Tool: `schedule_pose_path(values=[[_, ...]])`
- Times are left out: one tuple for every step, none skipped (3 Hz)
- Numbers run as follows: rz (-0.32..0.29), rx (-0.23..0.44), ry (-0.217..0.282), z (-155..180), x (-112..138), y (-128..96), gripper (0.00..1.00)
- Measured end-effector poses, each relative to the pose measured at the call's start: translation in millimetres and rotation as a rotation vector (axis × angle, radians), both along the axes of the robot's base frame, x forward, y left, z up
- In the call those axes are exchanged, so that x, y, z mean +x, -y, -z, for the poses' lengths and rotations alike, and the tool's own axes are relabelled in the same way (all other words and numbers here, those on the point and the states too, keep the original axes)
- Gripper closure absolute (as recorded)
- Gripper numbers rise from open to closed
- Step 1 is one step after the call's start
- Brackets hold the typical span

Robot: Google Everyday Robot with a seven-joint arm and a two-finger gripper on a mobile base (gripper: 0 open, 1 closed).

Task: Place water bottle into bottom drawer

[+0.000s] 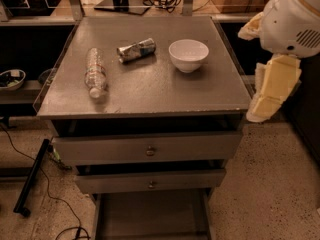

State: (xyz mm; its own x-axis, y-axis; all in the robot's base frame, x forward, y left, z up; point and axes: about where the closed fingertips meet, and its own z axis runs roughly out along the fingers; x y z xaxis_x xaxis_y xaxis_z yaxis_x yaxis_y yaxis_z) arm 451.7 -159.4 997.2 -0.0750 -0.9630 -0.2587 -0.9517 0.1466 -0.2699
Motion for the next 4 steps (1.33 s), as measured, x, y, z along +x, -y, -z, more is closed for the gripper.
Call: schedule_pose_path(values=[[-0.042, 0.012, -0.037, 8, 8, -16, 0.00], [-0.022, -0.040, -0.061, 19, 17, -27, 0.00], [0.038, -0.126, -0.061, 26, 22, -22, 0.00], [0.105, -0.223, -0.039, 25, 25, -10, 0.00]])
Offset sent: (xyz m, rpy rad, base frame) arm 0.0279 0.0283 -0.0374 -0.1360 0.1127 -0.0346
